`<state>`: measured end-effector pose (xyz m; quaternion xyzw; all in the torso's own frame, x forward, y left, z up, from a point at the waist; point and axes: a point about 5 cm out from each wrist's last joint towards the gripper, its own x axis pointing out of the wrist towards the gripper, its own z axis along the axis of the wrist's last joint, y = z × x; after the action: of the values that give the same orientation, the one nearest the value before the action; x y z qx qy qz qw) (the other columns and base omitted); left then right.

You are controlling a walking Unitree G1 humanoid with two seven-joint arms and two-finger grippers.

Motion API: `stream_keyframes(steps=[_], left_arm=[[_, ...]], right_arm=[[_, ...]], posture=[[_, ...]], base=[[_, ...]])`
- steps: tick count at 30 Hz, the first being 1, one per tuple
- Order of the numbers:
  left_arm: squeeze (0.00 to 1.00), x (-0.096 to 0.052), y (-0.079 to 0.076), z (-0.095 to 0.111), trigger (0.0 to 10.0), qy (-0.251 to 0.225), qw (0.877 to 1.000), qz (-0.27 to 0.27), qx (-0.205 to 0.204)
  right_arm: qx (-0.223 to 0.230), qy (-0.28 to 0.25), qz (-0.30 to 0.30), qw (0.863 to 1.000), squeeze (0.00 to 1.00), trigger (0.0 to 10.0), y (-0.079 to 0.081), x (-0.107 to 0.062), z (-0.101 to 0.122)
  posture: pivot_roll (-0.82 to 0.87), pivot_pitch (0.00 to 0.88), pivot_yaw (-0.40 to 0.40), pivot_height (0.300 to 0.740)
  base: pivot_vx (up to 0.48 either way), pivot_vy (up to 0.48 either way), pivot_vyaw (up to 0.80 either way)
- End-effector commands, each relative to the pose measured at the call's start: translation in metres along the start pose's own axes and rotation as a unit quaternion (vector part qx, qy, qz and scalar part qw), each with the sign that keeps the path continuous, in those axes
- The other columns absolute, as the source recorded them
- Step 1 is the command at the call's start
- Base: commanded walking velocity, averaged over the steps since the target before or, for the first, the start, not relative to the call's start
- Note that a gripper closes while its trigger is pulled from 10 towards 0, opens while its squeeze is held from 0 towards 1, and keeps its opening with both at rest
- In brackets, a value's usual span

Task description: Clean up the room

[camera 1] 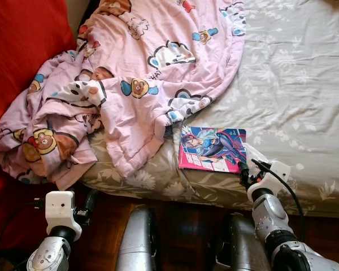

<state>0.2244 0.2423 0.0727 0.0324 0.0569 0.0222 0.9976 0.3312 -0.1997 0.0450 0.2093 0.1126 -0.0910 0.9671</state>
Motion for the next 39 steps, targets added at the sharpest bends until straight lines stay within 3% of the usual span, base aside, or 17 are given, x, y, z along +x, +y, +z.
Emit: stream_keyframes(steps=[1, 3, 4, 13, 39], left_arm=[[0.00, -0.009, 0.009, -0.008, 10.0, 0.025, 1.000, 0.015, 0.003], [0.00, -0.010, 0.009, -0.008, 10.0, 0.027, 1.000, 0.015, 0.003], [0.00, -0.011, 0.009, -0.009, 10.0, 0.030, 0.999, 0.015, 0.003], [0.00, -0.011, 0.007, -0.010, 10.0, 0.033, 0.999, 0.018, 0.002], [0.00, 0.000, 0.004, -0.011, 10.0, 0.034, 0.999, 0.024, 0.016]], right_arm=[[0.004, 0.016, -0.009, 1.000, 0.00, 0.0, -0.004, -0.004, -0.010], [0.003, 0.016, -0.010, 1.000, 0.00, 0.3, -0.005, -0.003, -0.009], [0.003, 0.016, -0.010, 1.000, 0.00, 1.1, -0.005, -0.003, -0.009], [0.000, 0.026, -0.011, 1.000, 0.00, 0.0, -0.005, -0.004, -0.012], [0.000, 0.030, -0.020, 0.999, 0.00, 0.0, -0.014, -0.008, -0.015]], posture=[[0.24, 0.390, 0.097, 0.615], [0.24, 0.383, 0.095, 0.615], [0.24, 0.380, 0.095, 0.615], [0.24, 0.387, 0.091, 0.615], [0.22, 0.371, 0.078, 0.615]], base=[[0.000, 0.000, 0.00], [0.000, 0.000, 0.00], [0.000, 0.000, 0.00], [0.000, 0.000, 0.00], [0.000, 0.000, 0.00]])
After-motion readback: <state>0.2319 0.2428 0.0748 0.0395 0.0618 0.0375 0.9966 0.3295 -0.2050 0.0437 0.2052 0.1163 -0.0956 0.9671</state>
